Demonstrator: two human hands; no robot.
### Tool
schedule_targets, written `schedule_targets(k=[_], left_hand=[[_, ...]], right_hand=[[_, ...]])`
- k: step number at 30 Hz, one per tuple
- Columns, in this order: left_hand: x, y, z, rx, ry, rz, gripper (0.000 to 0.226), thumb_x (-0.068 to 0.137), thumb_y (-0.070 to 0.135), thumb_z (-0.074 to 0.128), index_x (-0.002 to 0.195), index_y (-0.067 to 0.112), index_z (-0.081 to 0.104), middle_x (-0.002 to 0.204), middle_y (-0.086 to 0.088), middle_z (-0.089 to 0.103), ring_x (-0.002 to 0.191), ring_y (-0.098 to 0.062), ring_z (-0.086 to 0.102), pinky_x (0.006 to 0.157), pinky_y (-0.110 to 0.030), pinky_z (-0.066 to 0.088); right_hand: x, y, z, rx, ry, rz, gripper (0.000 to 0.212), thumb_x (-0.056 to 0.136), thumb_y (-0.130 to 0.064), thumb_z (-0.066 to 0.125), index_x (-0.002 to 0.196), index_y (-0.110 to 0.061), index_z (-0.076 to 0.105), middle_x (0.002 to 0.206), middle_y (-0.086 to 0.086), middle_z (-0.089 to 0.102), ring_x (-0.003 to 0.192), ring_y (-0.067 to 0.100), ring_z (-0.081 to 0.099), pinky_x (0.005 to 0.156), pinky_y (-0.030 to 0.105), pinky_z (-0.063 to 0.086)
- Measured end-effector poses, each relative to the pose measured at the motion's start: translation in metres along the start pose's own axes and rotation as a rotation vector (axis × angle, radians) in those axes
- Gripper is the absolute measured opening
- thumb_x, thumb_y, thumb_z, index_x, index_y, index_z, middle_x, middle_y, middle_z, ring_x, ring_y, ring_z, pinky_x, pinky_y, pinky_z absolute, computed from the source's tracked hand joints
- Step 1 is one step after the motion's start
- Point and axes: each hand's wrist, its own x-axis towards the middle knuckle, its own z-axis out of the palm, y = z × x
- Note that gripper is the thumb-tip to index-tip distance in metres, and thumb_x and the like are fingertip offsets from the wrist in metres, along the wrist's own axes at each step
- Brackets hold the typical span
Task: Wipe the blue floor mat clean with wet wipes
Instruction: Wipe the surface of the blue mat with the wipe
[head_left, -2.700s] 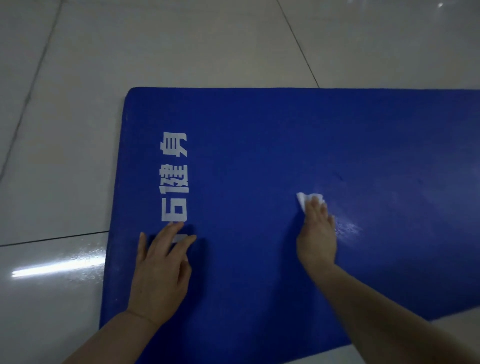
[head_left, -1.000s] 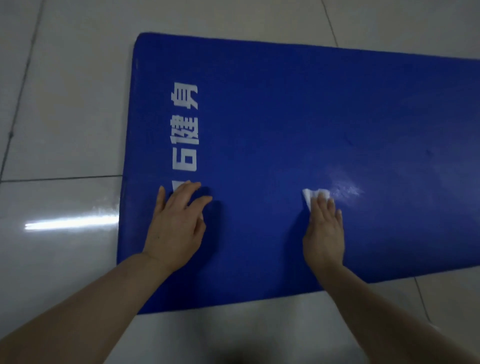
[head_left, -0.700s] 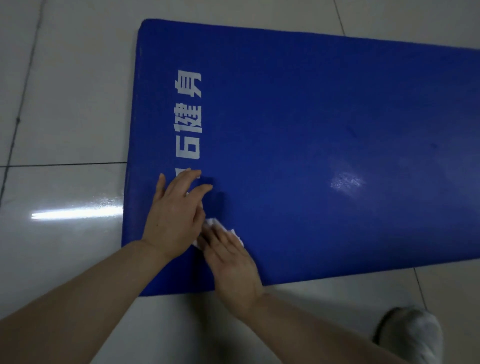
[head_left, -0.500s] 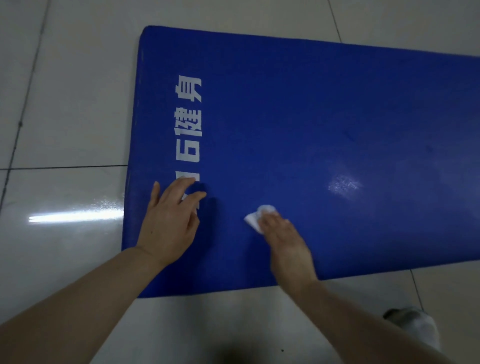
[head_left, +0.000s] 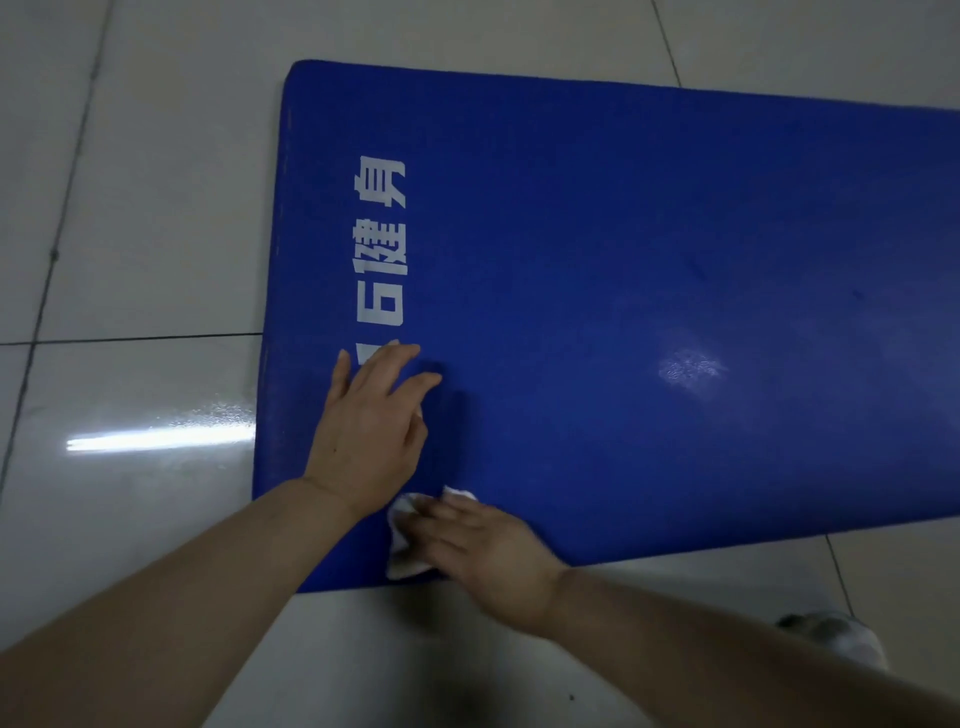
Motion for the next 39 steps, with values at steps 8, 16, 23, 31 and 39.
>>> schedule_targets(k=[8,16,23,31,39], left_hand=[[-0.011,-0.009,0.001,0.022,0.003,-0.021,0.042,0.071,-0.005,0.073,0.111,0.008,0.067,0.128,-0.016,0.056,0.122,-0.033,0.053,0.105,-0.06,0.023],[-0.003,-0.003,0.006,0.039,-0.017,0.001,0.042,0.071,-0.003,0.073,0.111,0.008,0.068,0.129,-0.015,0.056,0.123,-0.034,0.053,0.106,-0.059,0.023],[-0.01,-0.006,0.007,0.039,-0.035,-0.005,0.043,0.07,-0.004,0.074,0.111,0.008,0.068,0.128,-0.015,0.057,0.122,-0.034,0.053,0.106,-0.06,0.024],[-0.008,-0.008,0.012,0.04,-0.032,-0.019,0.044,0.068,-0.004,0.076,0.11,0.009,0.068,0.127,-0.014,0.057,0.123,-0.034,0.053,0.105,-0.059,0.025],[0.006,0.003,0.016,0.038,-0.047,0.006,0.047,0.066,-0.003,0.078,0.11,0.01,0.069,0.128,-0.014,0.058,0.124,-0.031,0.052,0.105,-0.055,0.024]], right_hand=[[-0.1,0.077,-0.077,-0.177,-0.253,-0.103,0.044,0.091,-0.006,0.041,0.131,-0.018,0.054,0.144,0.0,0.047,0.135,0.015,0.04,0.111,0.034,0.035],[-0.03,0.038,-0.021,-0.102,-0.059,0.012,0.048,0.095,-0.006,0.046,0.141,-0.016,0.038,0.153,0.004,0.031,0.144,0.019,0.021,0.117,0.037,0.022],[-0.087,0.063,-0.041,-0.292,-0.058,0.199,0.056,0.093,-0.015,0.041,0.147,-0.017,0.027,0.155,-0.002,0.024,0.142,0.013,0.025,0.112,0.033,0.027],[-0.076,0.004,0.006,-0.232,-0.045,0.501,0.068,0.076,0.026,-0.025,0.142,0.009,-0.023,0.152,0.027,-0.017,0.145,0.034,-0.003,0.119,0.035,0.003],[-0.033,0.013,-0.004,-0.293,-0.102,0.326,0.042,0.106,-0.024,0.018,0.146,-0.016,0.025,0.152,0.0,0.032,0.144,0.016,0.02,0.118,0.031,0.015]])
